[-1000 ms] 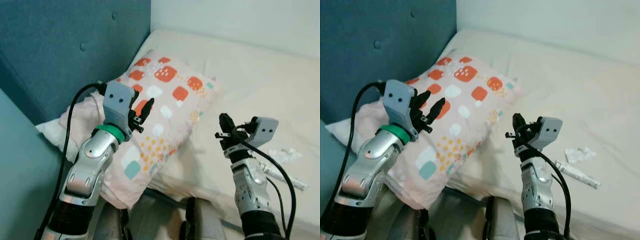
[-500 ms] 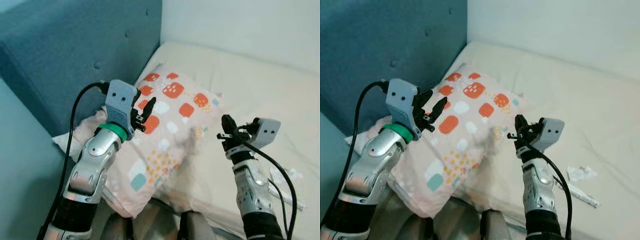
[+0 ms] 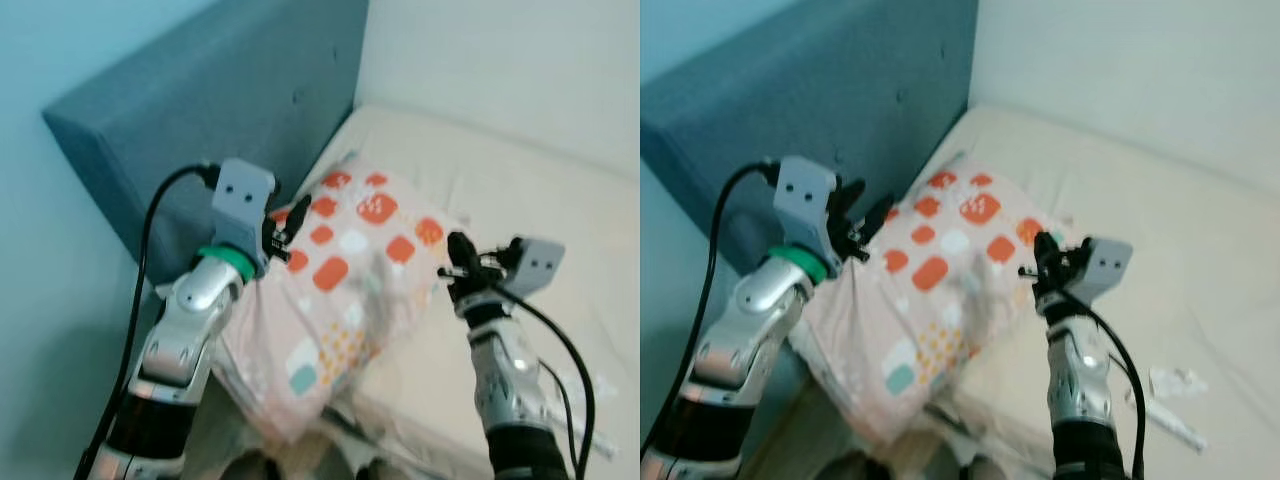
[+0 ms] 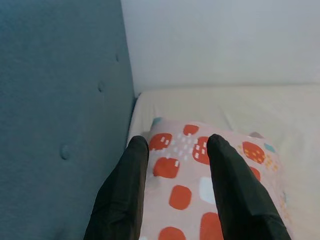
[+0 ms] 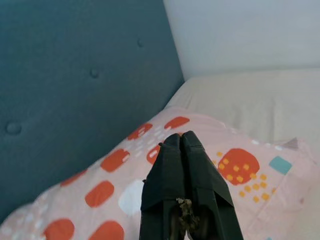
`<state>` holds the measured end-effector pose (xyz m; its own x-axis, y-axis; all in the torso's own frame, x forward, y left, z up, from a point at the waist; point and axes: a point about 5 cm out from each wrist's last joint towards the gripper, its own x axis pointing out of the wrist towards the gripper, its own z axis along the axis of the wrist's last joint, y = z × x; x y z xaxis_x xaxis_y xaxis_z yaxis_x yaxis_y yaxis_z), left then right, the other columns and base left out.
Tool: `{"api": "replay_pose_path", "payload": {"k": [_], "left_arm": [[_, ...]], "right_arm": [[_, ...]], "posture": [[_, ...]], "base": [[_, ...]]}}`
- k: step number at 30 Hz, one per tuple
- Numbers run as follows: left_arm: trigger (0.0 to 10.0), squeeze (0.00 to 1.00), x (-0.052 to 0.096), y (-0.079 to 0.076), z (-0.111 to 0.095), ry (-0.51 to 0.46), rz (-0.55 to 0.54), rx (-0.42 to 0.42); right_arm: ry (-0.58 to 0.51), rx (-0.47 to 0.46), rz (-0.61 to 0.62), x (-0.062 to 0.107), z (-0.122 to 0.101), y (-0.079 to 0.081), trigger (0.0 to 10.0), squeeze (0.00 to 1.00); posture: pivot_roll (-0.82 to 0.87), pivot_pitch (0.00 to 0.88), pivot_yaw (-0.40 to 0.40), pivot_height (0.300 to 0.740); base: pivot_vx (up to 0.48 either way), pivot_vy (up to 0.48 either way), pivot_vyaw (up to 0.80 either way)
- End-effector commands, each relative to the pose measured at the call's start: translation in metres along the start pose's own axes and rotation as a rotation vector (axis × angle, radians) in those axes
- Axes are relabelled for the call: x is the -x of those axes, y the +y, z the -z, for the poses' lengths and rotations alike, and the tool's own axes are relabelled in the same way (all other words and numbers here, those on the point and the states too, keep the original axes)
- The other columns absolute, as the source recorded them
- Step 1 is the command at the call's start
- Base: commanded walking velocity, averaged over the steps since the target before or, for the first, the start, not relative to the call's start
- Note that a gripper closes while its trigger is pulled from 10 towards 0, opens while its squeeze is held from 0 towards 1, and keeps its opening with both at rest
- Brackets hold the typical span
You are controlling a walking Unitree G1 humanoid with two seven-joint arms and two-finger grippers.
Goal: Clean up the room
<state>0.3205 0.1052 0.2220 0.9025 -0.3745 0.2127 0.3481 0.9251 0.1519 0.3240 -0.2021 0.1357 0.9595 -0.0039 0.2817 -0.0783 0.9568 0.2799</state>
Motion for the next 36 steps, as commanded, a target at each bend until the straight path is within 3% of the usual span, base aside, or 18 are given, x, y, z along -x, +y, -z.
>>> {"api": "replay_pose_path", "payload": {"k": [1, 7, 17, 36], "left_arm": [[10.0, 0.0, 0.0, -0.003, 0.005, 0.014, 0.008, 0.002], [10.0, 0.0, 0.001, -0.002, 0.01, 0.035, 0.012, -0.013], [10.0, 0.0, 0.006, -0.002, 0.02, 0.067, 0.008, -0.012], [10.0, 0.0, 0.005, -0.003, 0.021, 0.065, 0.006, -0.013]], "right_arm": [[0.038, -0.029, 0.09, 0.006, 0.007, -0.014, 10.0, 0.0], [0.065, -0.148, 0.183, 0.013, 0.019, -0.019, 10.0, 0.0], [0.103, -0.134, 0.148, 0.017, 0.03, -0.008, 10.0, 0.0], [0.12, -0.134, 0.139, 0.017, 0.033, -0.007, 10.0, 0.0]], "posture": [[0.07, 0.091, 0.028, 0.74], [0.07, 0.093, 0.032, 0.74], [0.07, 0.096, 0.031, 0.74], [0.07, 0.098, 0.026, 0.74]], "base": [[0.0, 0.0, 0.0], [0.0, 0.0, 0.0], [0.0, 0.0, 0.0], [0.0, 0.0, 0.0]]}}
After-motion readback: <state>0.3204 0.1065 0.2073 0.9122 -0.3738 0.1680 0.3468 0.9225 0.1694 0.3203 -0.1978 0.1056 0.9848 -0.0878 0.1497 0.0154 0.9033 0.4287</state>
